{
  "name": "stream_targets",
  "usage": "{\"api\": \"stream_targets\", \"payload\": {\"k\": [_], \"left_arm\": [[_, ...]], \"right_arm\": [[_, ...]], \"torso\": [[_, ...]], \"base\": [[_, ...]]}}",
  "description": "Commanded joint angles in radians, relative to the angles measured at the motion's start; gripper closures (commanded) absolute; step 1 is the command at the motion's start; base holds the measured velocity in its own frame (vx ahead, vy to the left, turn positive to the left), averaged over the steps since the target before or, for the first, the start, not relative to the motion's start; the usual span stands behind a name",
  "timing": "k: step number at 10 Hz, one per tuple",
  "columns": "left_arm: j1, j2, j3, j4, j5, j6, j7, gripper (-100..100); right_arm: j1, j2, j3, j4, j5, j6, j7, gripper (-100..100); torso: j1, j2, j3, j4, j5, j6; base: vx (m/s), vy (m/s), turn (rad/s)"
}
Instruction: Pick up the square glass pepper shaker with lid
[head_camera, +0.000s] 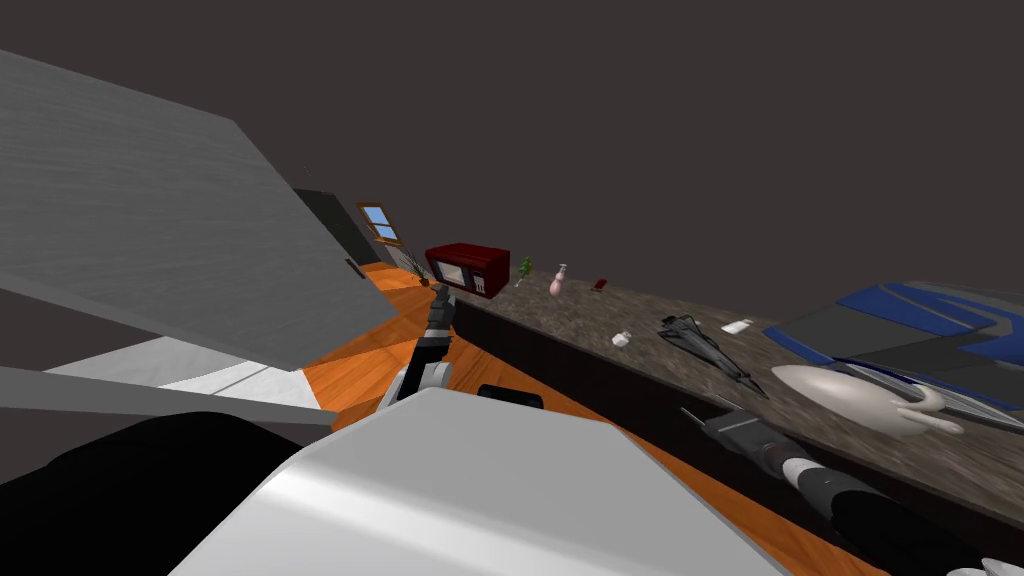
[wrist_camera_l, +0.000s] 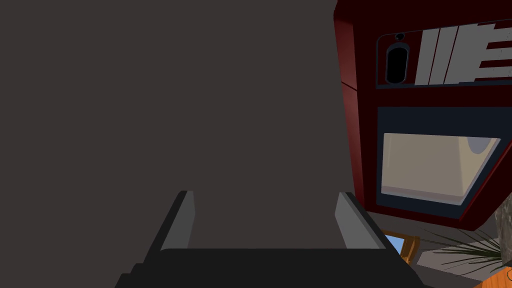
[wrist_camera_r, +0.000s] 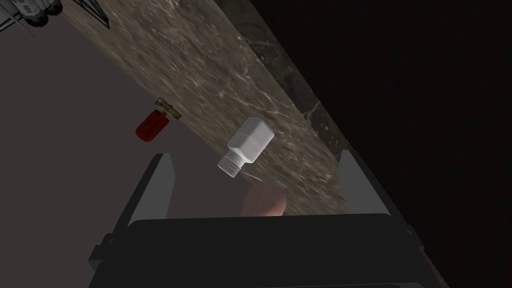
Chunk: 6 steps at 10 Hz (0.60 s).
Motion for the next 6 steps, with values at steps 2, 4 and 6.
{"api": "stream_targets", "payload": {"k": [2,4,6], "left_arm": [[0.000,0.000,0.000,0.000,0.000,0.000,0.000,0],[0.000,0.000,0.000,0.000,0.000,0.000,0.000,0],[0.000,0.000,0.000,0.000,0.000,0.000,0.000,0]], "right_arm": [[0.077,-0.073,-0.031,-0.021,0.046,-0.010,0.050,-100],[0.126,-0.106,-0.048,-0.029,0.068,-0.016,0.073,-100],[0.165,-0.140,-0.065,-0.037,0.091,-0.022,0.096,-100]], "torso": [[0.000,-0.001,0.000,0.000,0.000,0.000],[-0.001,-0.001,-0.001,0.000,0.000,0.000],[-0.001,-0.002,-0.001,0.000,0.000,0.000]], "base": [[-0.036,-0.001,-0.005],[-0.029,-0.001,0.008],[-0.022,-0.002,0.028]]}}
